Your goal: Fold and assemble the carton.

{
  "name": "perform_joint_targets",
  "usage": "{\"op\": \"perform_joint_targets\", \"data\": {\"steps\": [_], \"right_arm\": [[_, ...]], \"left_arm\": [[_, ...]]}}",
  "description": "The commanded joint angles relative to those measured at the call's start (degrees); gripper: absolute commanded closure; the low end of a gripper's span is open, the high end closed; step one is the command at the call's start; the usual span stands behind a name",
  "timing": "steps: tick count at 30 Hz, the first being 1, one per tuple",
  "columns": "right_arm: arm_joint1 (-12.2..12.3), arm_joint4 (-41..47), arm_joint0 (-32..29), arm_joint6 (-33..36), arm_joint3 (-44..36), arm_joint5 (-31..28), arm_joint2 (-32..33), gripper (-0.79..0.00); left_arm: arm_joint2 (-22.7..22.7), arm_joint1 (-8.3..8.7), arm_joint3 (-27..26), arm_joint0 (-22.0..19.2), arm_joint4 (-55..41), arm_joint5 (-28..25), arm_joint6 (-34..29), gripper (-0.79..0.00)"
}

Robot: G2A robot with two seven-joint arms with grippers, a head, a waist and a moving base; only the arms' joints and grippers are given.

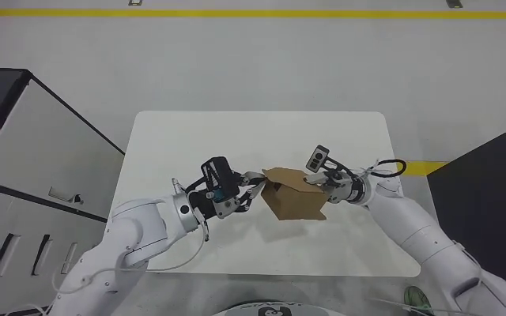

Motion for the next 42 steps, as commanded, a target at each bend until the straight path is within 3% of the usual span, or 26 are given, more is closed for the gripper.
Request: {"op": "perform_joint_targets", "data": {"steps": [1, 31, 42], "right_arm": [[-0.1, 0.6, 0.1, 0.0, 0.1, 0.2, -0.2, 0.000], [-0.1, 0.0, 1.6, 0.0, 1.1, -1.0, -2.5, 0.000], [0.0, 2.1, 1.4, 0.0, 1.9, 0.3, -2.5, 0.000]], "left_arm": [[0.1, -0.04, -0.1, 0.0, -0.3, -0.1, 0.1, 0.000], [4.0, -0.78, -0.6, -2.4, 3.4, 0.0, -3.1, 0.000], [2.6, -0.77, -1.3, -1.4, 4.4, 1.2, -2.6, 0.000]]}}
